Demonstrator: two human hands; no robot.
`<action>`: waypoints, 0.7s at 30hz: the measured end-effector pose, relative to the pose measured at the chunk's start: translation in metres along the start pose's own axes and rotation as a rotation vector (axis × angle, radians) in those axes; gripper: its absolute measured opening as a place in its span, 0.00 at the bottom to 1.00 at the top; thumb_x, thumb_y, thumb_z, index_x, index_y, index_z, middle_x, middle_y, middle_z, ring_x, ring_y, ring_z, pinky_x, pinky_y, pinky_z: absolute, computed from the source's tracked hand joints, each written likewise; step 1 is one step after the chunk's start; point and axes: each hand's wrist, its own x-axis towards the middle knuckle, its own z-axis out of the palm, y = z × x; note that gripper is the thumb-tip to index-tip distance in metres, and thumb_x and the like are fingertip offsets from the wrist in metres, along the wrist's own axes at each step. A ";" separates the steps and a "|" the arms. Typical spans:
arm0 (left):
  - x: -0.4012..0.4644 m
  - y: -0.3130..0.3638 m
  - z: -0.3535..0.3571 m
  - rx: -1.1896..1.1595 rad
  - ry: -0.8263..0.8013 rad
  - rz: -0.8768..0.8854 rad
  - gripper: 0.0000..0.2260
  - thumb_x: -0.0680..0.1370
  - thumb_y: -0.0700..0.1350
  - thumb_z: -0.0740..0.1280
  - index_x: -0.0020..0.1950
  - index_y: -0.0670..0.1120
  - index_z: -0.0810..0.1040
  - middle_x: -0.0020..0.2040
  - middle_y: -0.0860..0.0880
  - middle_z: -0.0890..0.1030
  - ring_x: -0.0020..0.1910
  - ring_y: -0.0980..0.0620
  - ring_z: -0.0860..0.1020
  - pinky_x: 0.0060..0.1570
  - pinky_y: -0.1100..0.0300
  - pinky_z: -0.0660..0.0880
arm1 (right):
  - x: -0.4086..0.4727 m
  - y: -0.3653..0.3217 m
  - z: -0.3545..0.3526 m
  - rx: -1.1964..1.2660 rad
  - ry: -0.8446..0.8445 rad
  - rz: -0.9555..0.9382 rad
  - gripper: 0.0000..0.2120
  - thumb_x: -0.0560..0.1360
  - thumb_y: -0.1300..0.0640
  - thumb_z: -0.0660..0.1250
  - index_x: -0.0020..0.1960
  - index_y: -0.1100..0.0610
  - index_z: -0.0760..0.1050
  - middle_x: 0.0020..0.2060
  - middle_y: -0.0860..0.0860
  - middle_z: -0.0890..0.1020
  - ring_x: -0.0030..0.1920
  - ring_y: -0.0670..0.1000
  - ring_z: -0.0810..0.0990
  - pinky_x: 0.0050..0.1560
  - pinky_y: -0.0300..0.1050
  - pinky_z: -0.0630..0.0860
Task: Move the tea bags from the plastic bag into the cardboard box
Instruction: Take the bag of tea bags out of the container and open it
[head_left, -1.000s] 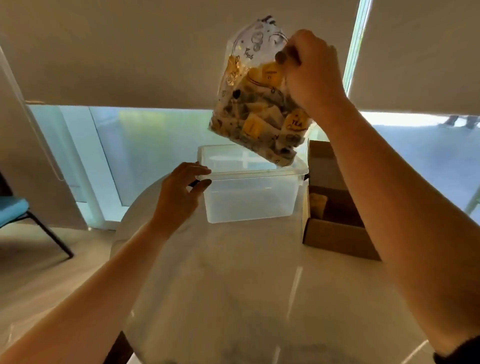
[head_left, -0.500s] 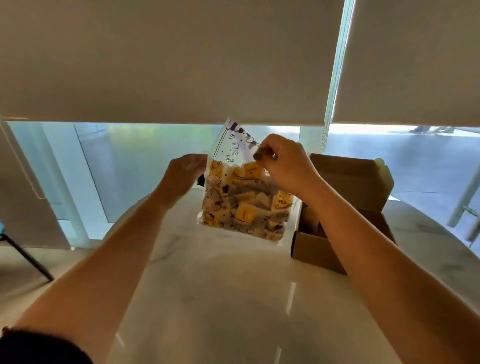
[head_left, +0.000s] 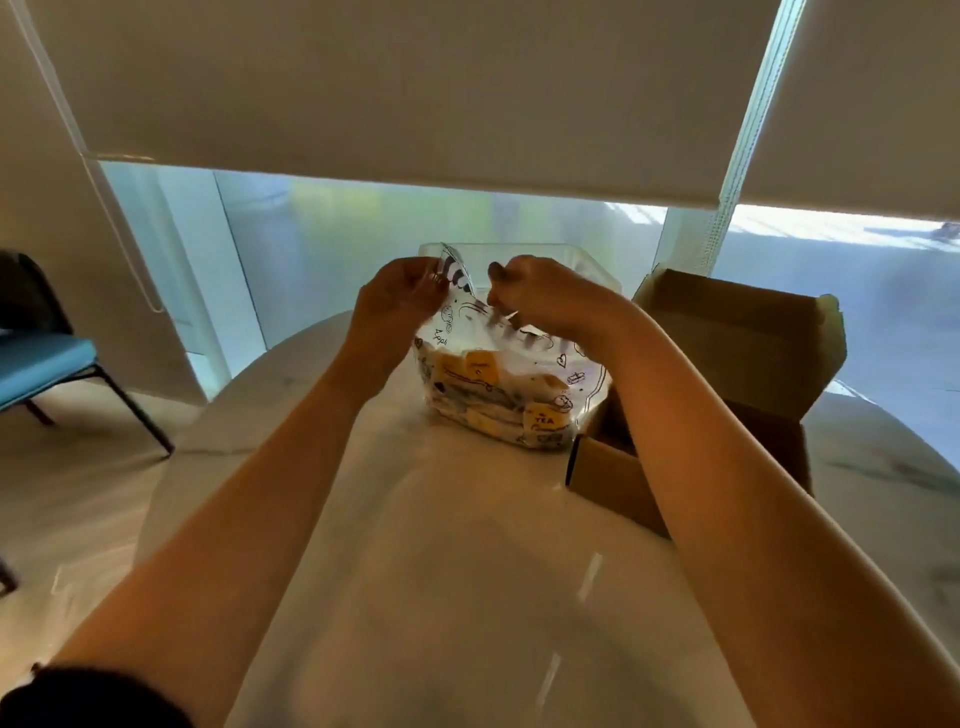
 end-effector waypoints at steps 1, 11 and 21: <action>-0.002 0.003 0.000 -0.025 0.026 -0.004 0.06 0.79 0.40 0.63 0.56 0.44 0.75 0.46 0.54 0.80 0.43 0.65 0.79 0.48 0.67 0.76 | 0.002 -0.003 -0.003 0.079 -0.008 0.019 0.15 0.82 0.52 0.52 0.58 0.61 0.71 0.50 0.56 0.79 0.47 0.50 0.75 0.43 0.39 0.71; -0.022 0.032 -0.013 -0.017 0.140 0.012 0.15 0.75 0.41 0.69 0.60 0.45 0.72 0.48 0.51 0.79 0.47 0.57 0.78 0.47 0.64 0.76 | 0.003 -0.017 -0.015 0.307 -0.039 -0.021 0.13 0.73 0.58 0.70 0.54 0.65 0.79 0.37 0.53 0.81 0.36 0.49 0.77 0.42 0.41 0.77; -0.056 0.057 -0.038 0.485 -0.031 -0.075 0.18 0.77 0.55 0.65 0.37 0.41 0.79 0.30 0.47 0.80 0.24 0.57 0.75 0.28 0.70 0.71 | -0.033 -0.045 0.020 0.111 0.012 -0.036 0.07 0.73 0.66 0.67 0.51 0.65 0.80 0.36 0.52 0.81 0.37 0.48 0.78 0.46 0.39 0.79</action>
